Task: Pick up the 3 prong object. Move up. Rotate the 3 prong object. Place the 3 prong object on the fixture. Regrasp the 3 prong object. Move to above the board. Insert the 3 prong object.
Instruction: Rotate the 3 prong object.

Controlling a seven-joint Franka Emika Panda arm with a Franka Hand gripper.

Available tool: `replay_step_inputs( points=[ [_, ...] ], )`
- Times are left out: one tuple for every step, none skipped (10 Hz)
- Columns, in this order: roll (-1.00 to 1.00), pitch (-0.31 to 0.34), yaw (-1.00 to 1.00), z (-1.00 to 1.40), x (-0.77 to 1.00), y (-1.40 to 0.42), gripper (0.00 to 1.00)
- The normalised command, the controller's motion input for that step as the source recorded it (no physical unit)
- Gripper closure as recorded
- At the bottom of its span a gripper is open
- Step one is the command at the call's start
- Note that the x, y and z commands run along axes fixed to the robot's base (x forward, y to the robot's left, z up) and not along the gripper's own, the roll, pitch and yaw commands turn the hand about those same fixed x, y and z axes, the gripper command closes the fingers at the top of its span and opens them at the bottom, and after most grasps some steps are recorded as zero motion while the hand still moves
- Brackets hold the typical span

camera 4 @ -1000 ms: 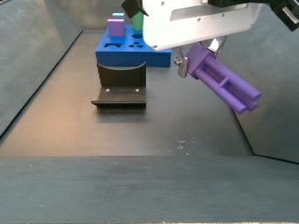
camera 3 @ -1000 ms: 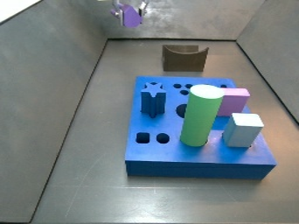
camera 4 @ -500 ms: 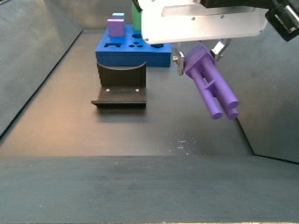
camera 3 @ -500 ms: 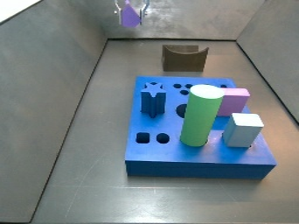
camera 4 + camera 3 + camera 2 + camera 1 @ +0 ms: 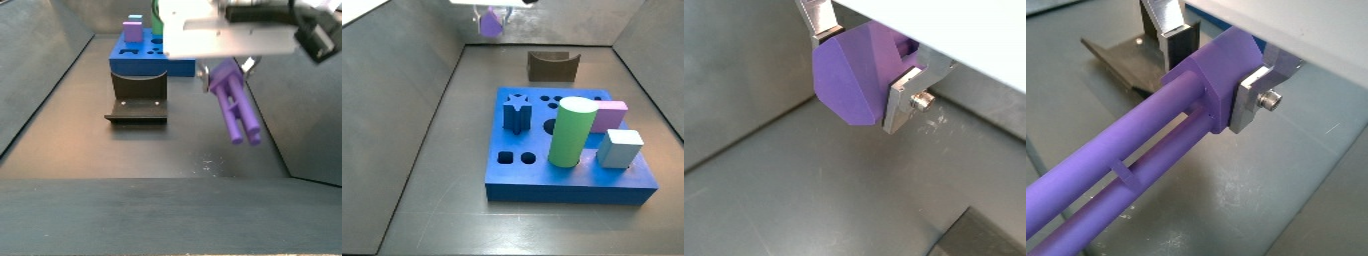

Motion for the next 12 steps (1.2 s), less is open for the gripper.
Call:
replay_step_inputs(
  points=[
    [0.07,-0.012,0.02,-1.0,0.02,0.01,1.0],
    [0.1,-0.006,0.01,-1.0,0.02,0.01,1.0],
    [0.12,0.003,0.01,-1.0,0.03,0.02,1.0],
    [0.12,0.005,0.01,-0.96,0.04,0.02,1.0],
    [0.12,0.012,0.01,-0.79,0.04,0.02,1.0],
    [0.12,0.012,0.0,-0.68,0.04,0.02,1.0],
    [0.12,0.0,0.0,-0.53,0.04,0.01,1.0],
    [0.12,-0.004,0.0,-0.43,0.04,0.01,1.0],
    [0.13,-0.005,0.0,-0.29,0.04,0.01,1.0],
    [0.13,-0.009,0.0,-0.23,0.04,0.01,1.0],
    [0.0,0.0,0.0,0.0,0.0,0.0,0.0],
    [0.0,0.0,0.0,1.0,0.0,0.0,0.0]
  ],
)
